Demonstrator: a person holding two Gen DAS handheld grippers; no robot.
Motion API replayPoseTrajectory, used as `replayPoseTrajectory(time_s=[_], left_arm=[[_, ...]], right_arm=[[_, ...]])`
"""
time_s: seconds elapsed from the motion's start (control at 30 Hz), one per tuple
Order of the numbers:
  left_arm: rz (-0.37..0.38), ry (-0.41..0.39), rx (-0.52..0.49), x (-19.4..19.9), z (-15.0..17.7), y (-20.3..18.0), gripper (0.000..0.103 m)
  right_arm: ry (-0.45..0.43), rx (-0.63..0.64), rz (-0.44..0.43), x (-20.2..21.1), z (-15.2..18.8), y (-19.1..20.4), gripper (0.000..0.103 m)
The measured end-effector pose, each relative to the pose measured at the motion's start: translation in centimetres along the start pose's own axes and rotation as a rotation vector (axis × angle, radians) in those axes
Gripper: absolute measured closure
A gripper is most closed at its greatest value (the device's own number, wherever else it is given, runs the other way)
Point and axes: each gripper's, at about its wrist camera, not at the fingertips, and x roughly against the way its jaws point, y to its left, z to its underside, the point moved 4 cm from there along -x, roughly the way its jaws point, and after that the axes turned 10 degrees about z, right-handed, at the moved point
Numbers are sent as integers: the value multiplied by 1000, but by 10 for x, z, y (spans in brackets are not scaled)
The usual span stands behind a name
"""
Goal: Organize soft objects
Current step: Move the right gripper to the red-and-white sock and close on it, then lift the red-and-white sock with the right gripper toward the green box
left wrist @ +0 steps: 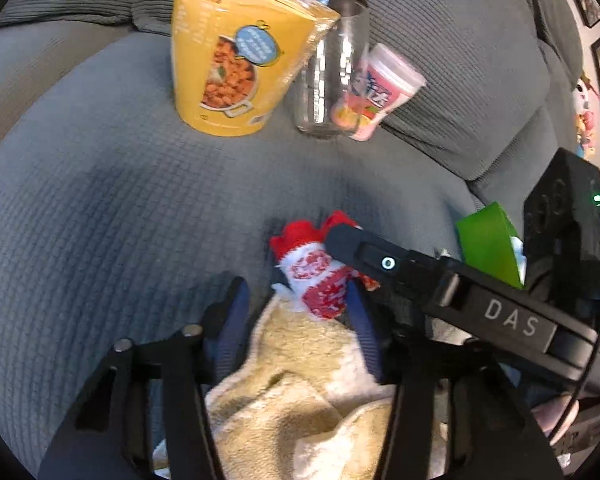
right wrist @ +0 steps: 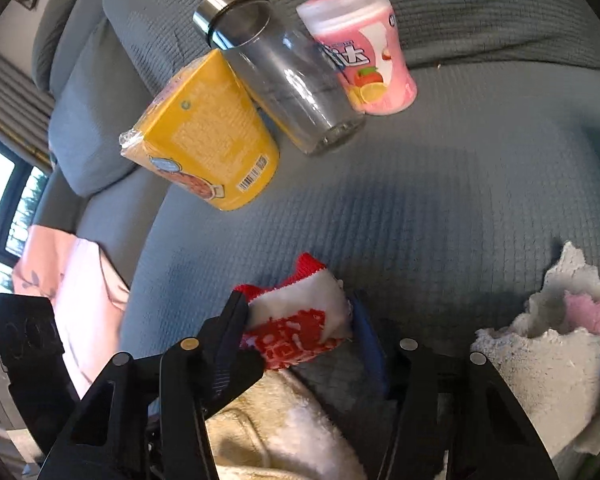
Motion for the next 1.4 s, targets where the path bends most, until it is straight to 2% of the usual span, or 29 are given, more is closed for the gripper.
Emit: replayPoseTrajectory(time_s=[0.1,0.37,0.63,0.87,1.03,1.4], left_arm=[[29,16,-47,-1,4,-6,77],[6,-51,-114,14,15,-20,79],[65,-208,-223,60,20,-45,79],[103,-289,-314,83,24,-63,79],[144,-271,-341,78,28,-73,78],[186,-250,-384,75,38,-85,79]], right_arm=[[-13,-8,-28,1,5,-4,51],[-108,69,-15,24,19,14,52],[-295,123,-29,75,26,42,52],[-433,125,-27,110,36,52,52],[-483,113,23,125,46,49,52],[-511,69,83,139,60,39,52]])
